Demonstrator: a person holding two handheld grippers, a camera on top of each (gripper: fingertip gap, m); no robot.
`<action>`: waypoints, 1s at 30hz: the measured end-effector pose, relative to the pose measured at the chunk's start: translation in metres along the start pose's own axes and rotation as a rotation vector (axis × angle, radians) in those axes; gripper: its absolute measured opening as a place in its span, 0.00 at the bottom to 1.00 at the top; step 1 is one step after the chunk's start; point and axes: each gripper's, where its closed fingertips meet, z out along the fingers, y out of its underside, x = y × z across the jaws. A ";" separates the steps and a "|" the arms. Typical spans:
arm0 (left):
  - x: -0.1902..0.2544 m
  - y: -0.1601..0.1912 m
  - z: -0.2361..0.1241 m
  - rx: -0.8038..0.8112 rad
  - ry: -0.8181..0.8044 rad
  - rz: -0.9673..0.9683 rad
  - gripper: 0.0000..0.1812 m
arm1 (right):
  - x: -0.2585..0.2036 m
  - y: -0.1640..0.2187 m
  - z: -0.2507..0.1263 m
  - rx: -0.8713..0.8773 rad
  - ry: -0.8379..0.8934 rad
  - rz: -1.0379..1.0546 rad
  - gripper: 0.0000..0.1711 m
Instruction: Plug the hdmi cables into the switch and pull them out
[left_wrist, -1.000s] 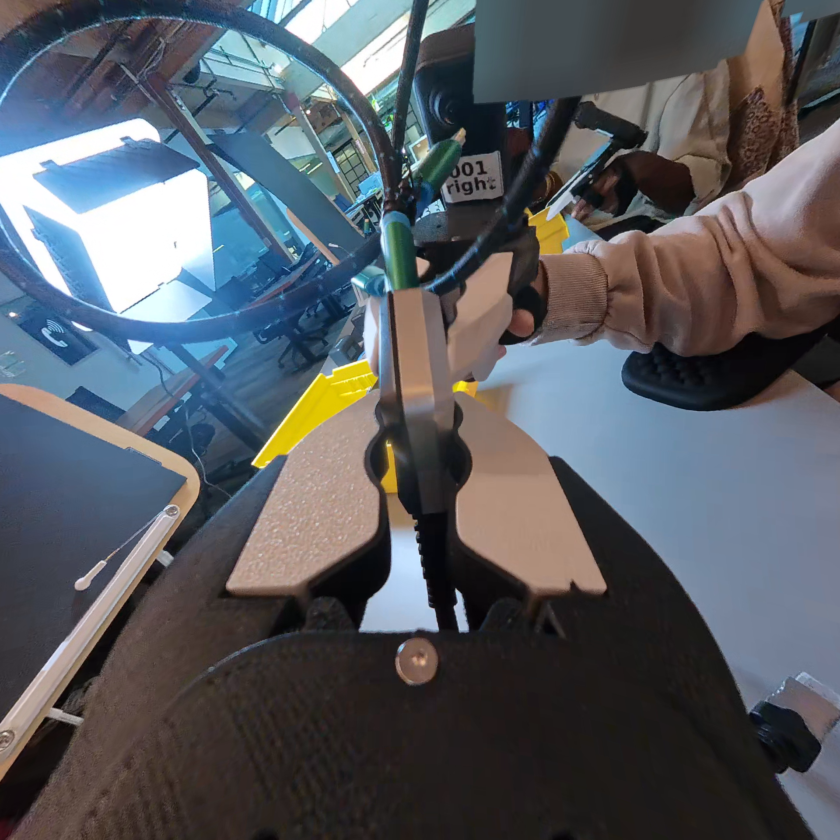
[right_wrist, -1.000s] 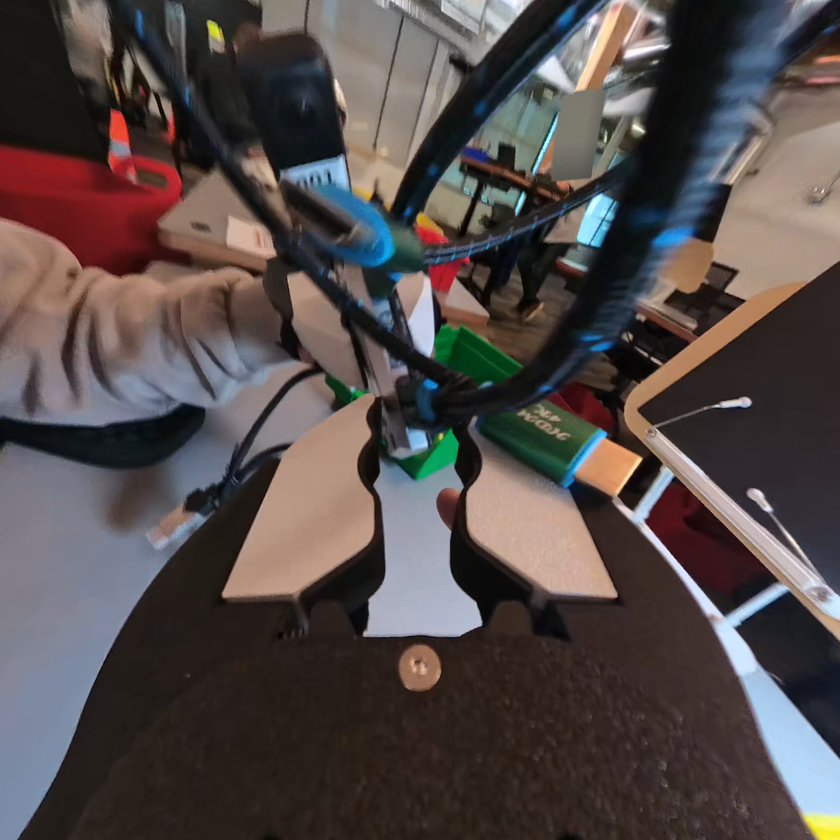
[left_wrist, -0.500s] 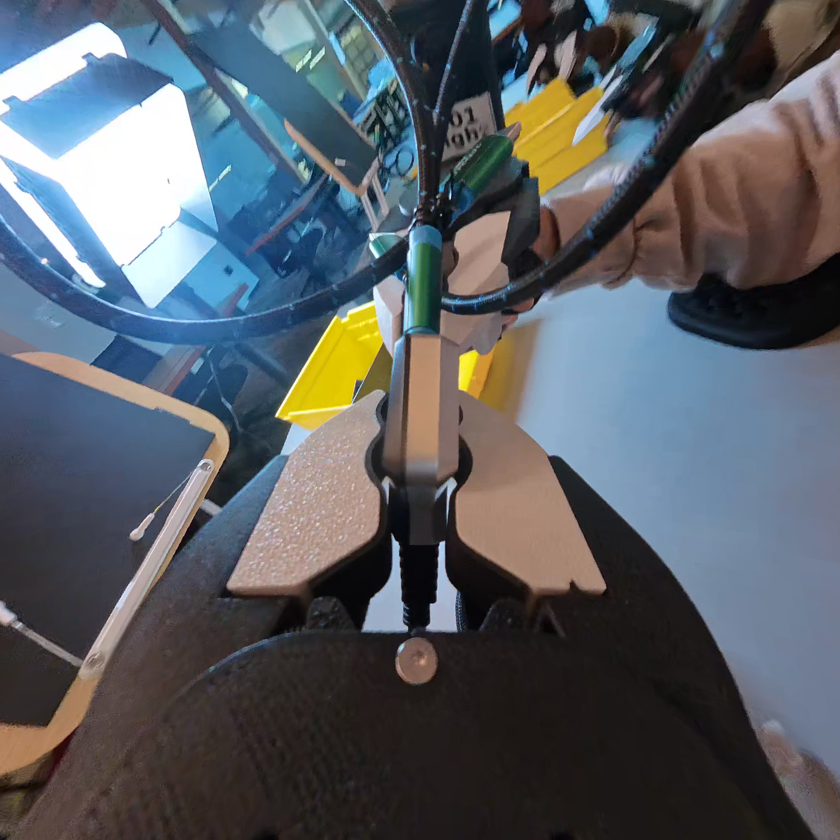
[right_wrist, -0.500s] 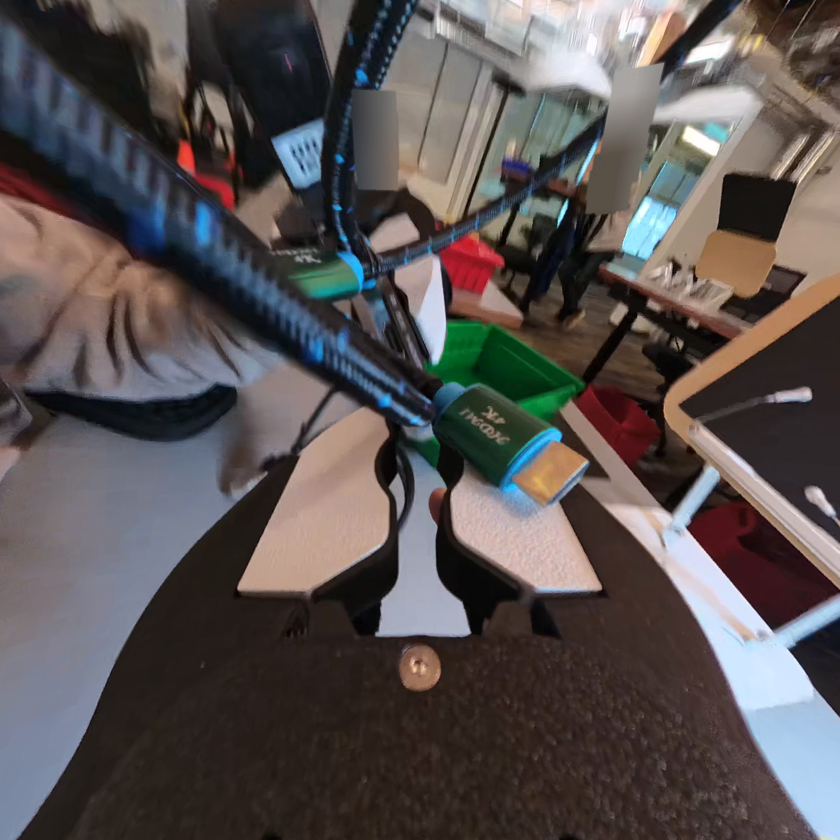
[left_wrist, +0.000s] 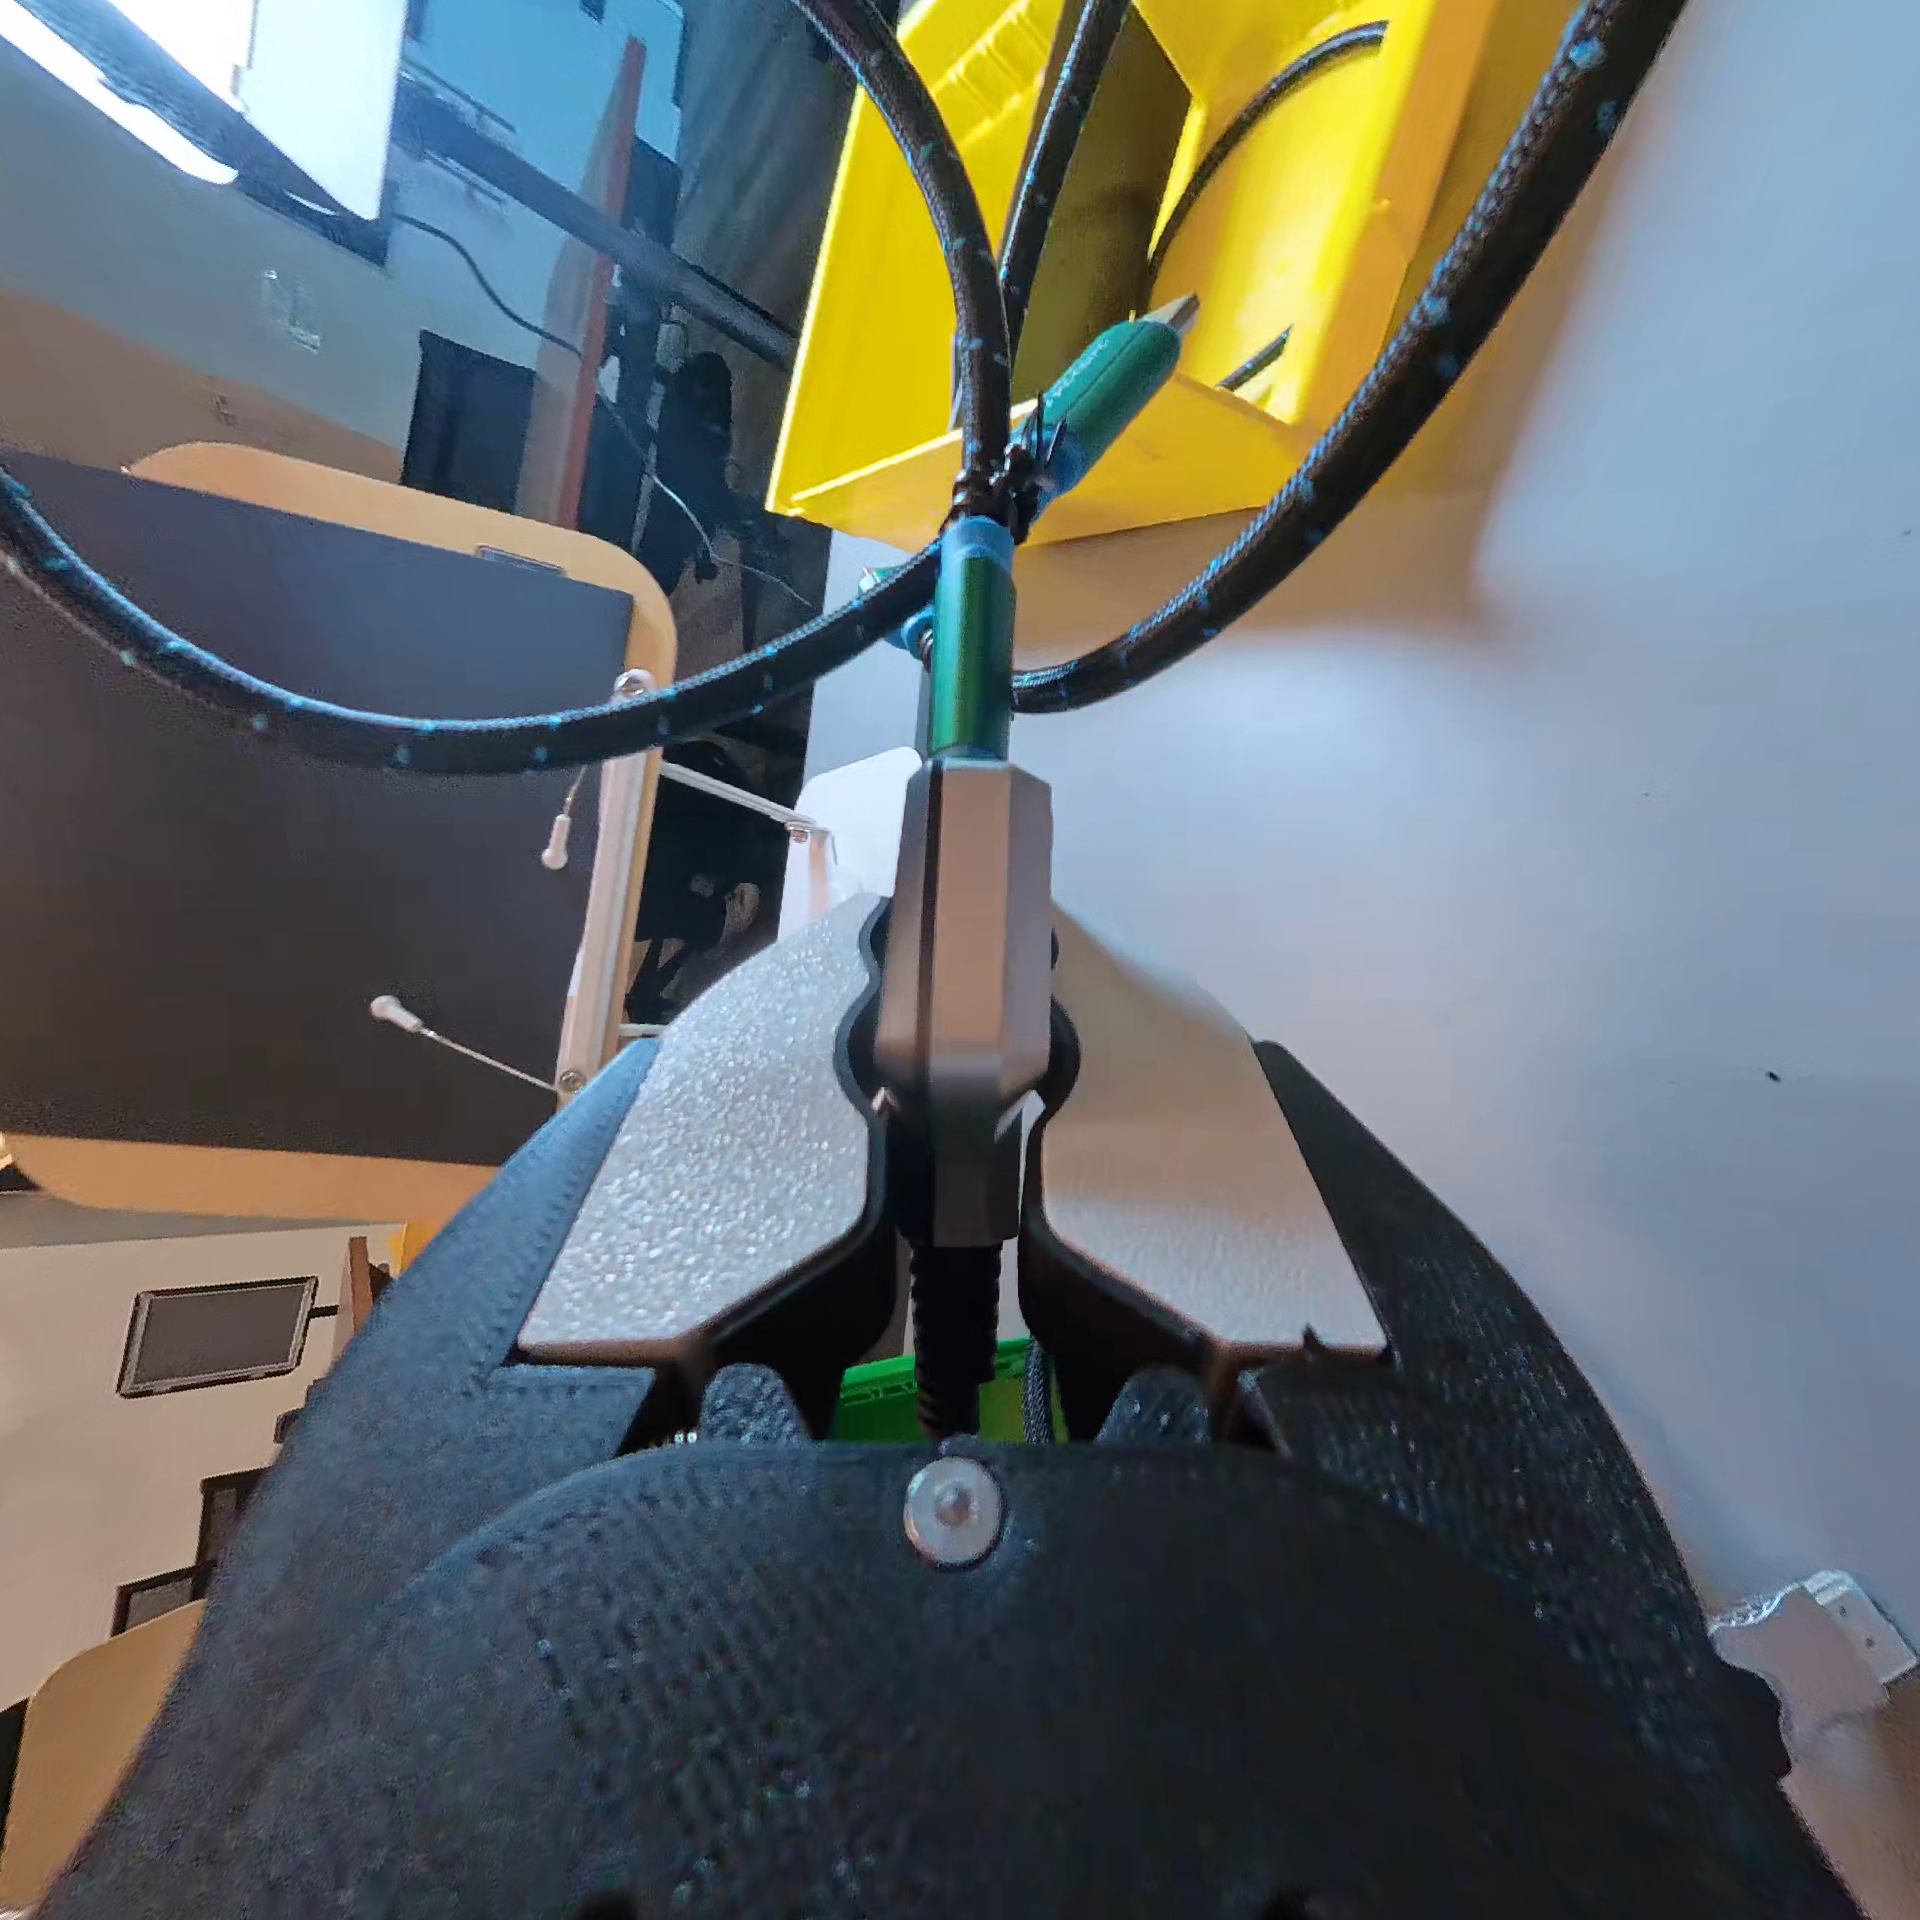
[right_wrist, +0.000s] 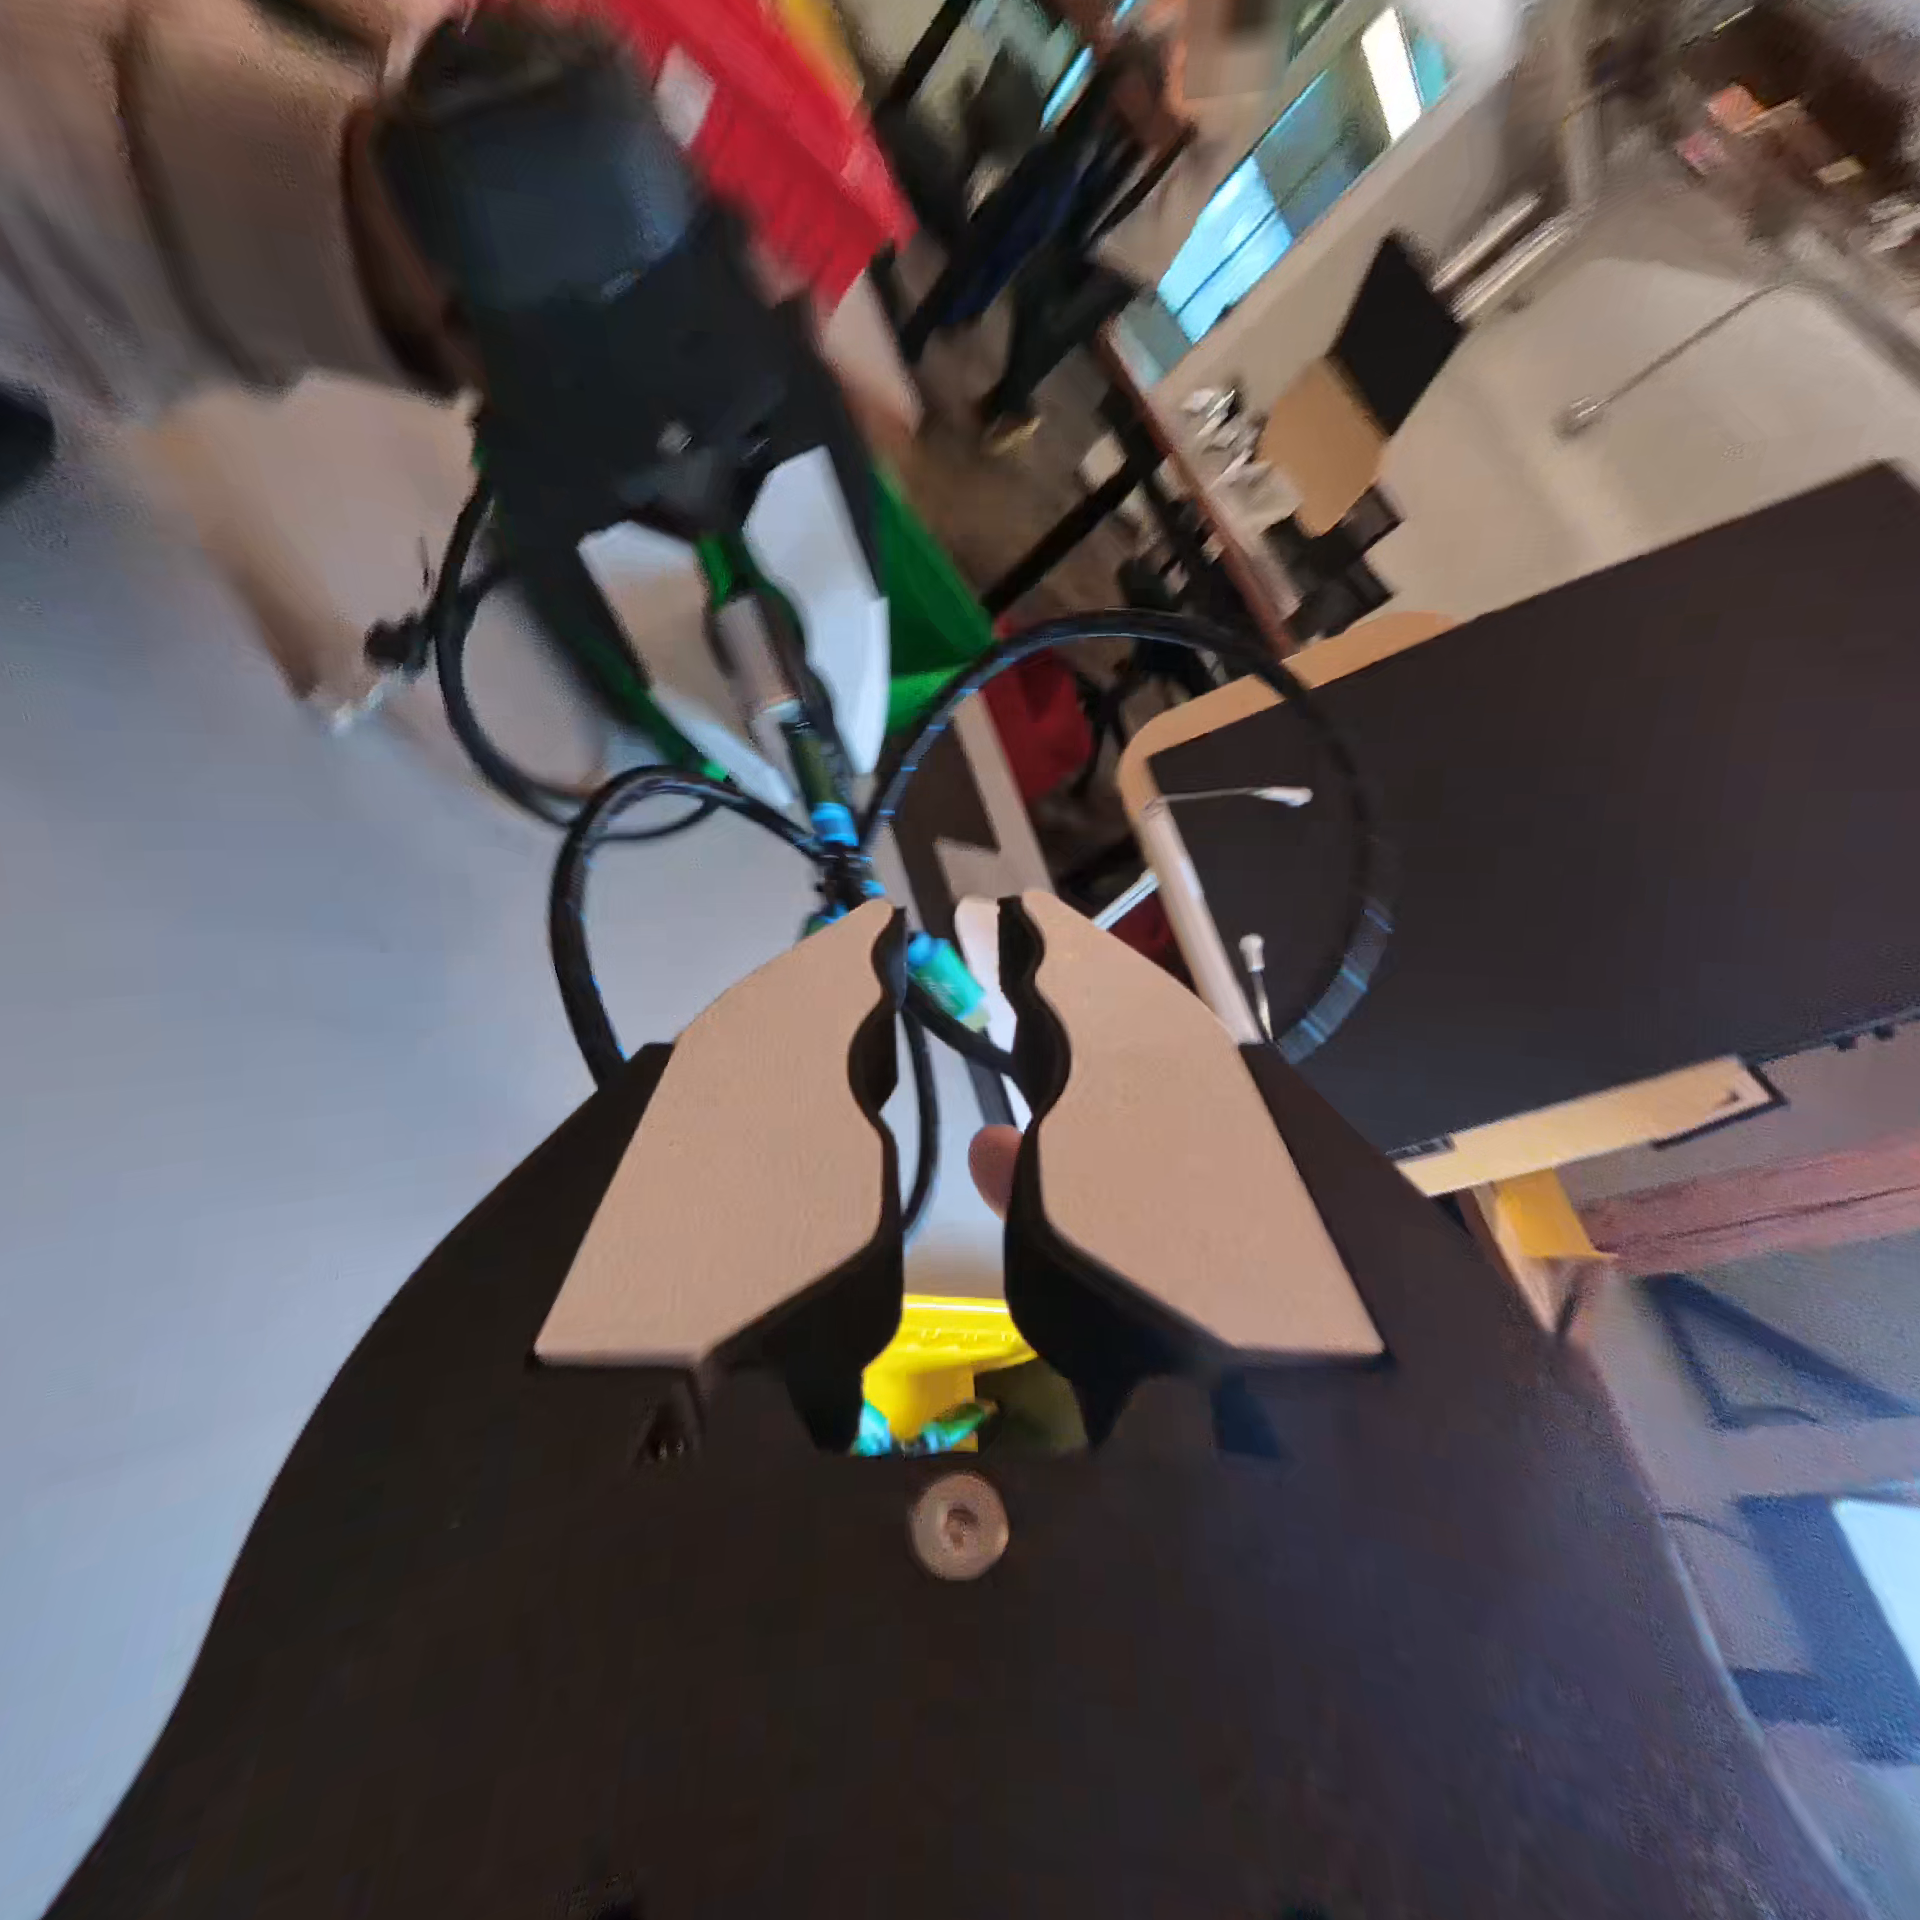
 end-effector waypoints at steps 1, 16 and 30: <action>0.004 -0.002 0.003 -0.011 0.006 0.010 0.13 | -0.014 0.006 0.016 -0.067 -0.024 -0.065 0.10; 0.030 -0.005 0.012 -0.066 0.097 0.117 0.13 | -0.058 0.047 0.082 -0.332 -0.040 -0.386 0.07; -0.029 0.040 -0.029 -0.041 -0.015 -0.122 0.13 | 0.056 0.179 -0.007 -0.608 0.219 0.247 0.10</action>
